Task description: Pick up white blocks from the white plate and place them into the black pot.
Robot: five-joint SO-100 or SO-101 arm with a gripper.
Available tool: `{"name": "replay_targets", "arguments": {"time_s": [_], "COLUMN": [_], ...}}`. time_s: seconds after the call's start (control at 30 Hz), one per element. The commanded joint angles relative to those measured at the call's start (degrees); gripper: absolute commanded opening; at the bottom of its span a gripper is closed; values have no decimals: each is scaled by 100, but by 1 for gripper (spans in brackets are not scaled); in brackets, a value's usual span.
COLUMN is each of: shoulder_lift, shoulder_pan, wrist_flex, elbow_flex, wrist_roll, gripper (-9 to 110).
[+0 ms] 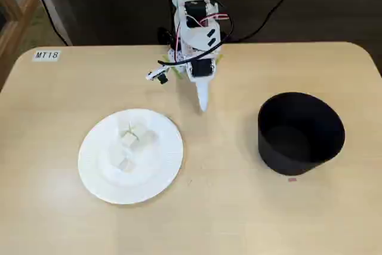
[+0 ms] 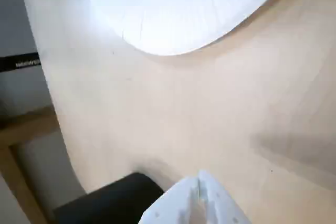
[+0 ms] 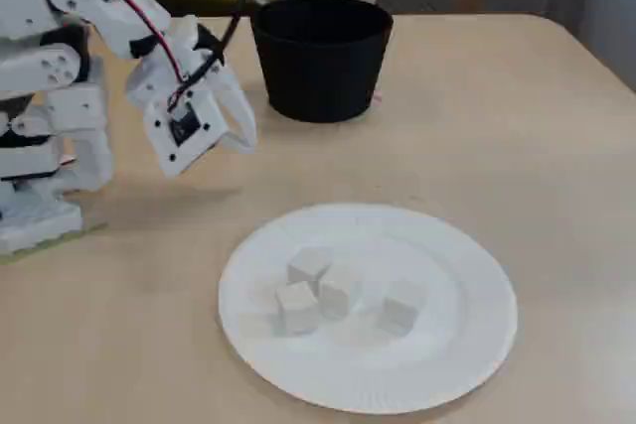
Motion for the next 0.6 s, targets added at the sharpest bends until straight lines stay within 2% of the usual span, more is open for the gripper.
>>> {"name": "replay_targets", "arguments": {"time_s": [0.0, 0.57], "shoulder_lift": [-4992, -4772], "shoulder_pan": [765, 879], "wrist_flex": [62, 97], "elbow_flex": [-4061, -4069], "wrist_roll": [299, 290], "gripper": [-2, -2]}}
